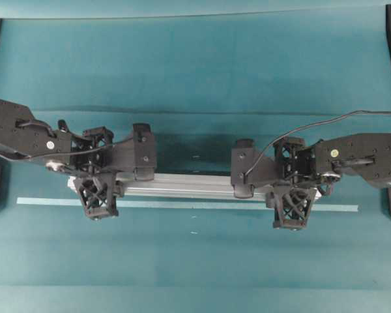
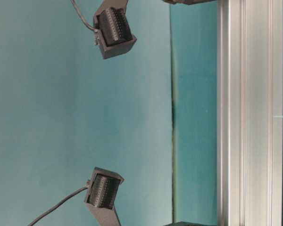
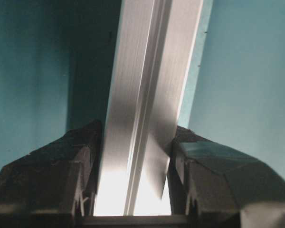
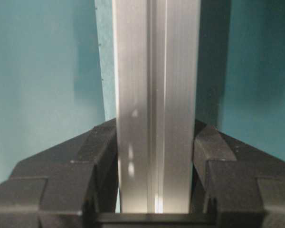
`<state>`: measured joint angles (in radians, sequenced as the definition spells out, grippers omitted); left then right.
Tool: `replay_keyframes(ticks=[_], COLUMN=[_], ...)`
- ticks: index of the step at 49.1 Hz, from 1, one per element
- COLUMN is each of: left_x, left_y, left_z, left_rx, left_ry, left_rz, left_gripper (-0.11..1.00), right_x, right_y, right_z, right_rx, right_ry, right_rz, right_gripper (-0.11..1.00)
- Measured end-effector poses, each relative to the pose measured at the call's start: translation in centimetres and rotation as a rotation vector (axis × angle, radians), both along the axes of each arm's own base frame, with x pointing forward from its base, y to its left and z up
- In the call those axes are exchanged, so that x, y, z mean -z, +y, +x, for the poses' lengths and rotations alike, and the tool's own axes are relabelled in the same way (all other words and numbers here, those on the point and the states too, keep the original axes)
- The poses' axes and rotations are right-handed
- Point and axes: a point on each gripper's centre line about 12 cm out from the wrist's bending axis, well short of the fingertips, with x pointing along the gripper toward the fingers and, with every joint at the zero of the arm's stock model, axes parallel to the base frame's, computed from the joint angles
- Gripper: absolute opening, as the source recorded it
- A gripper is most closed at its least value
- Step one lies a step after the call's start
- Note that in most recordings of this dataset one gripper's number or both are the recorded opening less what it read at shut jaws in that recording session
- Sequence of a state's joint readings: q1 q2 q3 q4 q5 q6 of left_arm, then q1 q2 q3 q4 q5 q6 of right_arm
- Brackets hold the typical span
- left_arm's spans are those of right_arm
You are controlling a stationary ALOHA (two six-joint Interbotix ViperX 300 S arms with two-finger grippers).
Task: Lift the metal rail with both hands.
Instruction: 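Set the rail down on the table and hold it steady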
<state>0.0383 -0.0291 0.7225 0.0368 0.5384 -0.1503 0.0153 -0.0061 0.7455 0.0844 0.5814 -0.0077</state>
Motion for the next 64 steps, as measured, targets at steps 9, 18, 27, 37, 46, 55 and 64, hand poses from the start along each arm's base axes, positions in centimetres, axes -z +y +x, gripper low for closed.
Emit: replay_keyframes(ticks=[9,18,27,37,46,55,64], left_x=[0.1,0.1,0.2,0.2,0.2,0.3,0.3], left_y=[-0.2,-0.7,-1.2,-1.2,-1.2,-1.2,-1.2], left_z=[0.3,0.5,0.5,0.5,0.4,0.4,0.5], left_rx=[0.002,0.003,0.011,0.011,0.011,0.011,0.012], left_ry=[0.001,-0.001,0.002,0.005,0.004,-0.001,-0.025], left_rz=[-0.002,-0.007,-0.01,-0.01,-0.01,-0.01,-0.011], left_gripper=[0.31,0.31,0.31,0.31,0.31,0.31,0.31], right_x=[0.5,0.8,0.9,1.0,1.0,1.1,1.1], right_y=[0.0,0.1,0.2,0.2,0.1,0.1,0.1], right_z=[-0.3,-0.4,-0.4,-0.3,-0.3,-0.2,-0.1], right_rx=[0.001,0.0,-0.002,-0.003,-0.001,-0.001,0.001], right_ry=[0.008,0.003,-0.004,-0.012,-0.014,-0.02,-0.032], right_rz=[-0.001,-0.001,-0.001,-0.002,-0.002,-0.002,-0.003], right_gripper=[0.38,0.38,0.38,0.38,0.38,0.38,0.38])
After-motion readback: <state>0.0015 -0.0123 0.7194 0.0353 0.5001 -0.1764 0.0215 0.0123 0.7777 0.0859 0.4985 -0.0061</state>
